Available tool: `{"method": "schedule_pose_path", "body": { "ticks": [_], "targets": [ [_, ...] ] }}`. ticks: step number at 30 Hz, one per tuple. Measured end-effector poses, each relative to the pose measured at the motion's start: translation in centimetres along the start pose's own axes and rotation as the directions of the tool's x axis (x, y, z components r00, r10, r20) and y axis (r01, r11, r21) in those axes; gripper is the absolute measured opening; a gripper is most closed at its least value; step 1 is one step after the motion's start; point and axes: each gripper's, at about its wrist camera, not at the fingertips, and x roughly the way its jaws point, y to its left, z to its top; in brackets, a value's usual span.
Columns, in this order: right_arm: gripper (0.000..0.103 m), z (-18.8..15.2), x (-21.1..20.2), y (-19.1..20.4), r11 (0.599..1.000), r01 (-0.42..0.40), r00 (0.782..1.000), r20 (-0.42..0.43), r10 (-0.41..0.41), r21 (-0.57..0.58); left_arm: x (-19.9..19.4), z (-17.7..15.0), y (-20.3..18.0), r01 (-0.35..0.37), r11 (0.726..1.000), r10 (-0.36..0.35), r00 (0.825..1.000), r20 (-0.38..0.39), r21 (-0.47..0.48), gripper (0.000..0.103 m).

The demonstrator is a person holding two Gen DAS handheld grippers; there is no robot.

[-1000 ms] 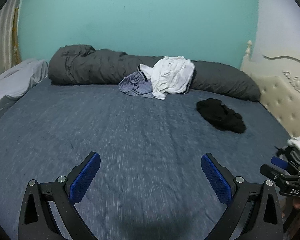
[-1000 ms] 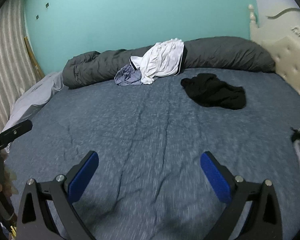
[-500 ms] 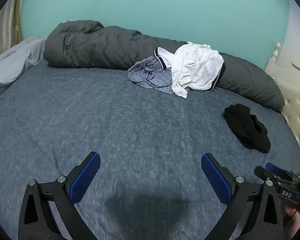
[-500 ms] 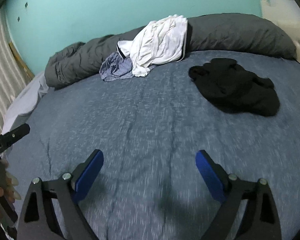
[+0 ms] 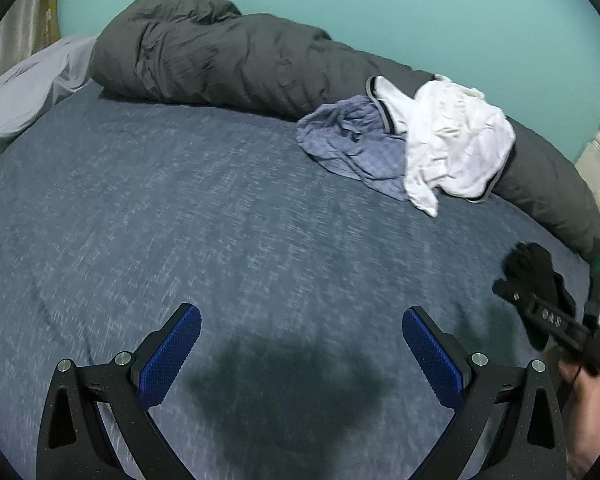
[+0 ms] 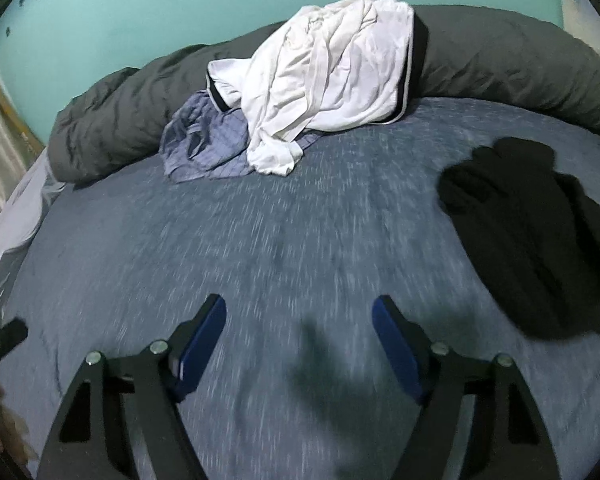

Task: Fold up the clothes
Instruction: 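Move the right gripper to the white garment and close on its hem, then pull the white garment with the right gripper, dragging it out flat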

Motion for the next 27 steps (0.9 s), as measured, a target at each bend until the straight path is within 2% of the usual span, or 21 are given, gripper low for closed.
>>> {"method": "schedule_pose_path", "body": {
  "ticks": [8,16,18,20,22,24,26,27],
  "targets": [
    [0.077,5.8,7.7,0.6,1.000,0.010,1.000,-0.019,-0.010,-0.022,3.5,-0.3,2.4,0.010,1.000,-0.012,0.999,-0.045,-0.030,0.103],
    [0.077,10.6,13.0,2.0,0.997,0.034,0.999,-0.025,-0.036,-0.062,5.2,-0.9,4.4,-0.014,1.000,0.012,0.998,-0.055,-0.028,0.103],
    [0.073,11.2,13.7,2.1,0.998,0.035,0.999,-0.016,-0.036,-0.048,5.4,-1.3,4.9,-0.010,0.999,0.008,0.998,-0.060,-0.032,0.103],
    [0.054,11.7,14.9,2.4,0.998,0.032,0.999,-0.028,-0.033,-0.046,5.6,-1.7,5.3,-0.005,0.999,0.003,0.998,-0.067,-0.034,0.103],
    [0.052,11.9,16.2,2.9,0.997,0.052,0.997,-0.051,-0.055,-0.062,5.6,-2.1,5.5,-0.003,1.000,0.001,0.998,-0.070,-0.030,0.103],
    [0.041,11.9,17.0,3.2,0.996,0.054,0.997,-0.053,-0.058,-0.070,5.5,-2.5,5.7,-0.002,1.000,0.000,0.998,-0.068,-0.023,0.103],
    [0.009,11.8,17.1,3.5,0.995,0.052,0.998,-0.041,-0.056,-0.083,5.3,-2.9,5.9,0.001,1.000,-0.002,0.998,-0.063,-0.017,0.103],
    [0.007,11.6,17.0,3.7,0.994,0.057,0.998,-0.030,-0.060,-0.096,5.2,-3.1,5.8,0.000,1.000,-0.001,0.998,-0.060,-0.018,0.103]
  ]
}}
